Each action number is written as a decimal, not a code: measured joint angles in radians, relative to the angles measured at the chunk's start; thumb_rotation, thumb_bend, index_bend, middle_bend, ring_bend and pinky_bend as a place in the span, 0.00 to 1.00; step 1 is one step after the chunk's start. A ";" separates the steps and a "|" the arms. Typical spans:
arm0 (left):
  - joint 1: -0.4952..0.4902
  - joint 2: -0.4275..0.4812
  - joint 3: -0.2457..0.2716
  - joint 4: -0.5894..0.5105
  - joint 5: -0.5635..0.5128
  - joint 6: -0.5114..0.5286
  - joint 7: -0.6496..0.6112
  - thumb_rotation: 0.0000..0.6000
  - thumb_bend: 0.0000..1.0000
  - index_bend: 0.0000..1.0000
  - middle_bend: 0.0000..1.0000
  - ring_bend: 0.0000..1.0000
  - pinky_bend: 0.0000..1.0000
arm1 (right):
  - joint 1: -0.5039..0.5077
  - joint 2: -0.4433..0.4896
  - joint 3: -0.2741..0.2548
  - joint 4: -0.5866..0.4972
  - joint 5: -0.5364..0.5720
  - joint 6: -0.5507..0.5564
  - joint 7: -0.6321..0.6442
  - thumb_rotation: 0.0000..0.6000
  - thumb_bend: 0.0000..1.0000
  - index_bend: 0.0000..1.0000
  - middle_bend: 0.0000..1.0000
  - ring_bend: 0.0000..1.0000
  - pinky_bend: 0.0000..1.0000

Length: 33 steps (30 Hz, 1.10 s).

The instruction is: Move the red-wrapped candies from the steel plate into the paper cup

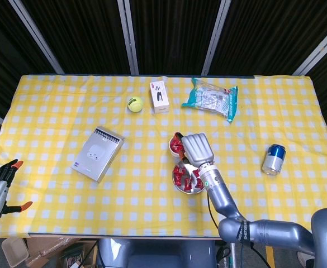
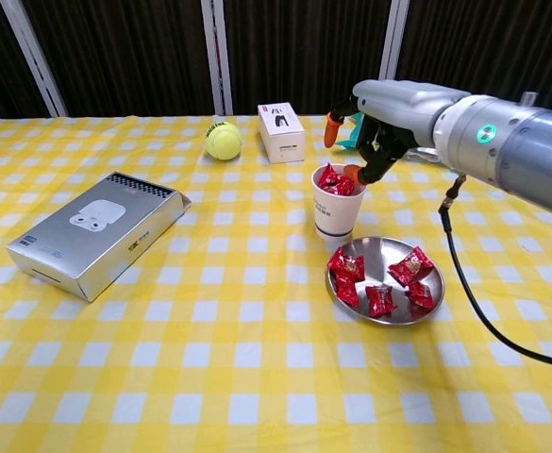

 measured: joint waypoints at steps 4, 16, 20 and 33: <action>0.000 -0.002 0.001 0.002 0.005 0.003 0.004 1.00 0.00 0.00 0.00 0.00 0.00 | -0.038 0.059 -0.054 -0.109 -0.020 0.026 -0.017 1.00 0.40 0.34 0.82 0.92 1.00; 0.005 -0.011 0.003 0.011 0.024 0.021 0.010 1.00 0.01 0.00 0.00 0.00 0.00 | -0.145 0.081 -0.227 -0.178 -0.059 0.070 -0.030 1.00 0.37 0.35 0.82 0.92 1.00; 0.006 -0.011 0.004 0.013 0.027 0.023 0.008 1.00 0.00 0.00 0.00 0.00 0.00 | -0.156 0.047 -0.239 -0.138 -0.051 0.069 -0.029 1.00 0.37 0.39 0.82 0.92 1.00; 0.007 -0.007 0.005 0.015 0.027 0.022 0.000 1.00 0.00 0.00 0.00 0.00 0.00 | -0.168 -0.027 -0.232 -0.040 -0.011 0.054 -0.033 1.00 0.37 0.39 0.82 0.92 1.00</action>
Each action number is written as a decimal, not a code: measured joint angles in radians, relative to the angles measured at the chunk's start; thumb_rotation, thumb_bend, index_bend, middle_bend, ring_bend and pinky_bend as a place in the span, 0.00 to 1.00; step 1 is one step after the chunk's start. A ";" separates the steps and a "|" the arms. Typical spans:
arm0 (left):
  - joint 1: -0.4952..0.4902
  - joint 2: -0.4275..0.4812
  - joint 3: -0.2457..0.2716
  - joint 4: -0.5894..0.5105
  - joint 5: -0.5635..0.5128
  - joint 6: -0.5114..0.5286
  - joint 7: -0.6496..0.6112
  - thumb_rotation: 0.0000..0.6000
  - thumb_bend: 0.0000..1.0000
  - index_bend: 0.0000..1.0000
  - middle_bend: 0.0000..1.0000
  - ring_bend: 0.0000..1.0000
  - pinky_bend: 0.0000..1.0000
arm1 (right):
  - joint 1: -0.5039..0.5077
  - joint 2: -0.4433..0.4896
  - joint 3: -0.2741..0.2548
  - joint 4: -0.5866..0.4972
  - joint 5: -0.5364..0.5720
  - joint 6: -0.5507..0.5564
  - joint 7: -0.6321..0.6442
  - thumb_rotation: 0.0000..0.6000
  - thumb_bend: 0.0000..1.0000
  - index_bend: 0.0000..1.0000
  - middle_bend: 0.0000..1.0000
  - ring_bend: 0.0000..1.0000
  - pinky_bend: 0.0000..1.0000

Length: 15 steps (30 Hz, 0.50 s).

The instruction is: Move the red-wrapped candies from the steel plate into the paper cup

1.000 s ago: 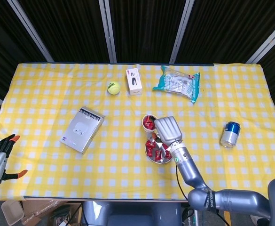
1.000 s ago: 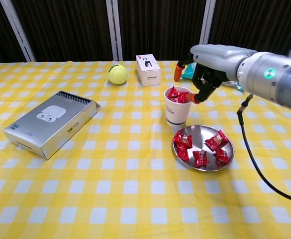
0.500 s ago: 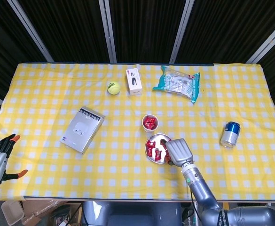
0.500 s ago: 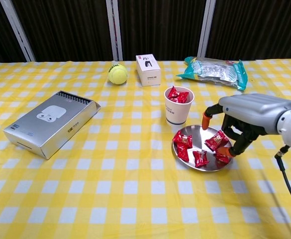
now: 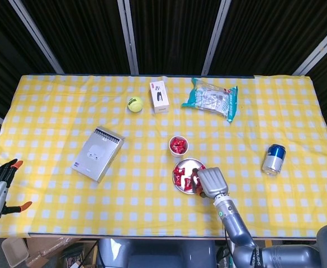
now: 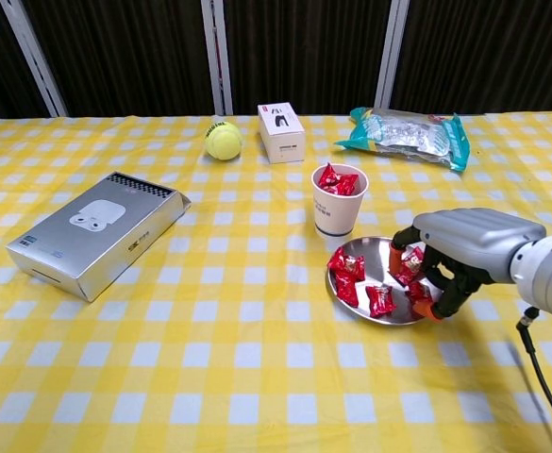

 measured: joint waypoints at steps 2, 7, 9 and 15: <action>0.000 0.001 0.001 0.000 0.000 -0.001 0.000 1.00 0.01 0.00 0.00 0.00 0.00 | -0.001 -0.005 0.005 0.015 0.008 -0.003 0.001 1.00 0.37 0.40 0.82 0.92 1.00; -0.001 0.001 0.001 -0.001 0.000 -0.003 0.000 1.00 0.00 0.00 0.00 0.00 0.00 | -0.004 -0.009 0.019 0.044 0.026 -0.011 0.004 1.00 0.37 0.42 0.82 0.92 1.00; -0.001 0.001 0.001 -0.001 0.000 -0.004 0.000 1.00 0.00 0.00 0.00 0.00 0.00 | -0.006 -0.007 0.021 0.049 0.030 -0.015 0.006 1.00 0.37 0.43 0.82 0.92 1.00; -0.001 0.001 0.001 -0.002 -0.001 -0.004 0.003 1.00 0.00 0.00 0.00 0.00 0.00 | -0.011 -0.004 0.020 0.055 0.035 -0.025 0.006 1.00 0.37 0.47 0.82 0.92 1.00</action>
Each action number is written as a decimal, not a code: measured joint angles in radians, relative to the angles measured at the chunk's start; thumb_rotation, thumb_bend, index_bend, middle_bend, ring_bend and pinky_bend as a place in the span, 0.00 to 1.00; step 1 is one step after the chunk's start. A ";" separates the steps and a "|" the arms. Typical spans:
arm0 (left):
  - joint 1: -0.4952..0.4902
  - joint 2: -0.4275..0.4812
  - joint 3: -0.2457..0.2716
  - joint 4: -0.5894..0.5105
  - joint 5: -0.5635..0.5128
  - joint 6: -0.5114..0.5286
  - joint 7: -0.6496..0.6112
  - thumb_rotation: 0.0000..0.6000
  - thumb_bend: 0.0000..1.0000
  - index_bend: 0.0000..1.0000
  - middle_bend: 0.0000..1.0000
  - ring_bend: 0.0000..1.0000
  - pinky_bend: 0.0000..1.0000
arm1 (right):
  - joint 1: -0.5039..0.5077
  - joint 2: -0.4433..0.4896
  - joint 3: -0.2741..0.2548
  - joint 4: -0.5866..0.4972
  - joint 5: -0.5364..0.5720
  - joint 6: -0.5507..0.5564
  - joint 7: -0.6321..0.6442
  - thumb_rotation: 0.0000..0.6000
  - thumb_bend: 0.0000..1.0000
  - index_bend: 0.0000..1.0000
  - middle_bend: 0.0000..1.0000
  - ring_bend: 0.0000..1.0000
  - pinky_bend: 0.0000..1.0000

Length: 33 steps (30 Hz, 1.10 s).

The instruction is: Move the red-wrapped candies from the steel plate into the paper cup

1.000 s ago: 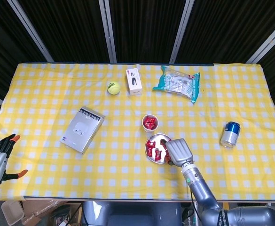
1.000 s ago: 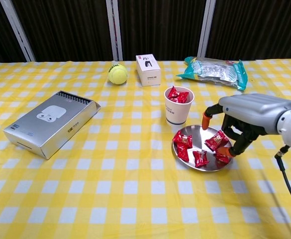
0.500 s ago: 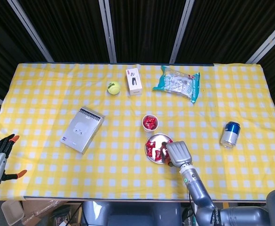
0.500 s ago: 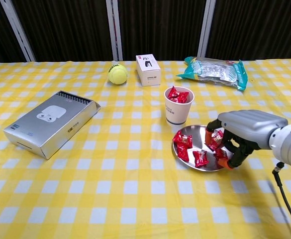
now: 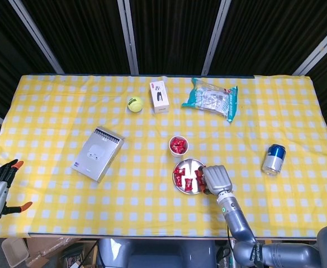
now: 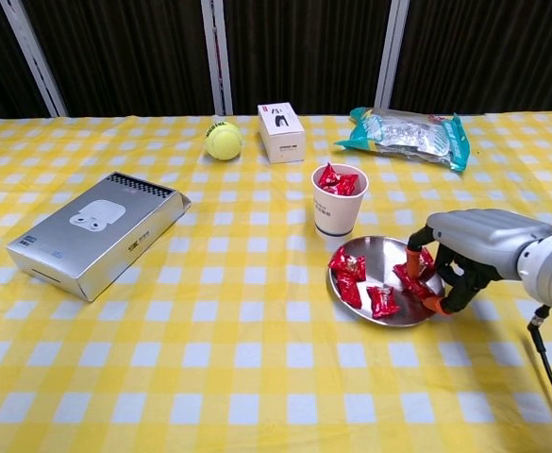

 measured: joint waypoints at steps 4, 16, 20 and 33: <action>0.000 0.000 0.000 -0.001 0.000 0.001 0.001 1.00 0.00 0.00 0.00 0.00 0.00 | -0.002 -0.004 -0.002 0.003 0.003 -0.005 -0.002 1.00 0.39 0.54 0.82 0.92 1.00; 0.001 0.001 0.000 -0.001 0.001 0.000 -0.003 1.00 0.00 0.00 0.00 0.00 0.00 | -0.008 -0.007 0.010 -0.017 -0.052 -0.005 0.031 1.00 0.48 0.59 0.82 0.92 1.00; 0.000 0.001 0.000 -0.001 0.000 -0.001 -0.004 1.00 0.00 0.00 0.00 0.00 0.00 | -0.006 0.006 0.024 -0.050 -0.076 0.004 0.037 1.00 0.49 0.59 0.82 0.92 1.00; -0.003 0.002 -0.004 -0.003 -0.011 -0.008 -0.002 1.00 0.01 0.00 0.00 0.00 0.00 | 0.041 0.081 0.164 -0.135 -0.090 0.024 0.046 1.00 0.49 0.59 0.82 0.92 1.00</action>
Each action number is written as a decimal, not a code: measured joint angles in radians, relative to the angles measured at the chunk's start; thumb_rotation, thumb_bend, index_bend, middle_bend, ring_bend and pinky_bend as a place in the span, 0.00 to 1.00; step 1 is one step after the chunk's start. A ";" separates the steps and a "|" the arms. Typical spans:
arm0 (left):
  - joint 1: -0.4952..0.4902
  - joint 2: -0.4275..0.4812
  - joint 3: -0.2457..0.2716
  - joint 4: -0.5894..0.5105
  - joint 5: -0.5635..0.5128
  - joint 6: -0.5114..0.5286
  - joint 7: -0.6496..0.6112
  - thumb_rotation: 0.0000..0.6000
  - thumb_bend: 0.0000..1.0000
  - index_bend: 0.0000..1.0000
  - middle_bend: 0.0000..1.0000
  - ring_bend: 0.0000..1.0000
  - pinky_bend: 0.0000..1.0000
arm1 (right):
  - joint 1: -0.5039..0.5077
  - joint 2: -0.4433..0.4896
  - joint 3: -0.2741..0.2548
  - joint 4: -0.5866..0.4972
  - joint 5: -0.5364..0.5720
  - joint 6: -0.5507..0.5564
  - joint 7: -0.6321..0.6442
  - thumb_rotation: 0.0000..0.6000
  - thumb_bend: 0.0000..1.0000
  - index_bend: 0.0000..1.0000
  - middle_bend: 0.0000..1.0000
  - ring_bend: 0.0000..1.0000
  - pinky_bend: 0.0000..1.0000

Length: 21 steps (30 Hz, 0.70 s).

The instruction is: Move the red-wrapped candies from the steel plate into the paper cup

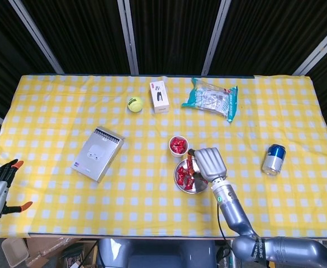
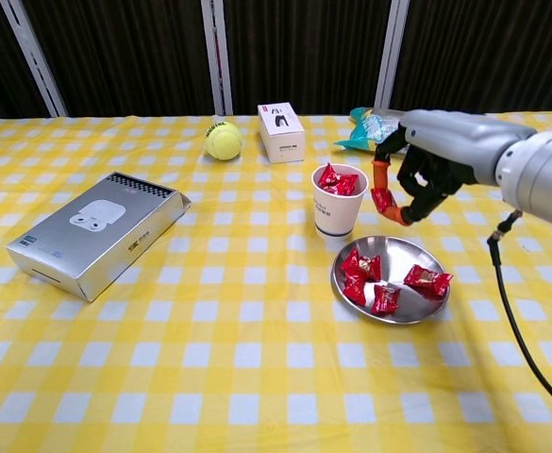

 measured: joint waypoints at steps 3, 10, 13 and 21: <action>-0.001 -0.002 -0.001 0.001 -0.001 0.001 0.005 1.00 0.00 0.00 0.00 0.00 0.00 | 0.028 0.007 0.041 0.004 0.021 -0.013 0.003 1.00 0.49 0.59 0.82 0.92 1.00; -0.005 -0.006 -0.007 -0.001 -0.015 -0.006 0.011 1.00 0.01 0.00 0.00 0.00 0.00 | 0.089 -0.016 0.087 0.072 0.069 -0.052 -0.001 1.00 0.49 0.59 0.82 0.92 1.00; -0.007 -0.006 -0.009 -0.002 -0.020 -0.008 0.014 1.00 0.00 0.00 0.00 0.00 0.00 | 0.114 -0.044 0.099 0.124 0.095 -0.068 -0.003 1.00 0.49 0.59 0.82 0.92 1.00; -0.008 -0.003 -0.010 -0.003 -0.026 -0.013 0.010 1.00 0.01 0.00 0.00 0.00 0.00 | 0.167 -0.122 0.113 0.278 0.142 -0.099 0.004 1.00 0.50 0.48 0.82 0.92 1.00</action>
